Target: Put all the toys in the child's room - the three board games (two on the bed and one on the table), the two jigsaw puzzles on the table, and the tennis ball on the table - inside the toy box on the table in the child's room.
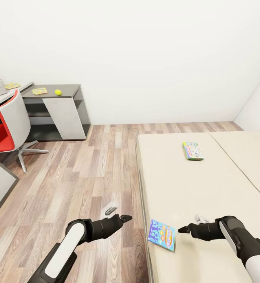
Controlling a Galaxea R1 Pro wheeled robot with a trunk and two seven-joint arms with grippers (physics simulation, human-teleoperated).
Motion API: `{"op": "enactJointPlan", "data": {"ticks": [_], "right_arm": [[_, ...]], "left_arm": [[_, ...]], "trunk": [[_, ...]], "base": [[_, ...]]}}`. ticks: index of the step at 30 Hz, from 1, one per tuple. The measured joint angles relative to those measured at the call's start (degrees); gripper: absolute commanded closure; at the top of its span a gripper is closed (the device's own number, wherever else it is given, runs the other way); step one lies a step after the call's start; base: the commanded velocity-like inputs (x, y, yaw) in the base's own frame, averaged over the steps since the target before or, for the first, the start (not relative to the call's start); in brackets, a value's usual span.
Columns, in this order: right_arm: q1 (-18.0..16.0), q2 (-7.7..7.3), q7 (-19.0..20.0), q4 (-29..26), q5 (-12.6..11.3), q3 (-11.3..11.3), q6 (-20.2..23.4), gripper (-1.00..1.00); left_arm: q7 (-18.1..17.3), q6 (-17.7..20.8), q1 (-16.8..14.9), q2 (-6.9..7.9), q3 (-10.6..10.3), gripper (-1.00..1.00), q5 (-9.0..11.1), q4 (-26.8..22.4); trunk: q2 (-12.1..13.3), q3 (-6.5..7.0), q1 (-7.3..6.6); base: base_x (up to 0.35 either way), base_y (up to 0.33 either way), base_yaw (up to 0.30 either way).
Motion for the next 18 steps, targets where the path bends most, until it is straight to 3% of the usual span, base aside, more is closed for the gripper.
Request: {"op": "enactJointPlan", "data": {"ticks": [6, 18], "right_arm": [[0.03, -0.33, 0.01, -1.30, -0.02, -2.20, -1.97, -1.00], [0.07, -0.20, -0.32, -4.71, 0.06, -3.69, -3.10, -1.00]], "left_arm": [[0.00, 0.01, 0.00, 0.00, -0.02, -1.00, 0.00, 0.00], [0.00, 0.03, 0.00, 0.00, -0.13, -1.00, -0.05, 0.00]], "trunk": [[0.00, 0.00, 0.00], [0.00, 0.00, 0.00]], "base": [[0.000, 0.000, 0.000], [0.000, 0.000, 0.000]]}}
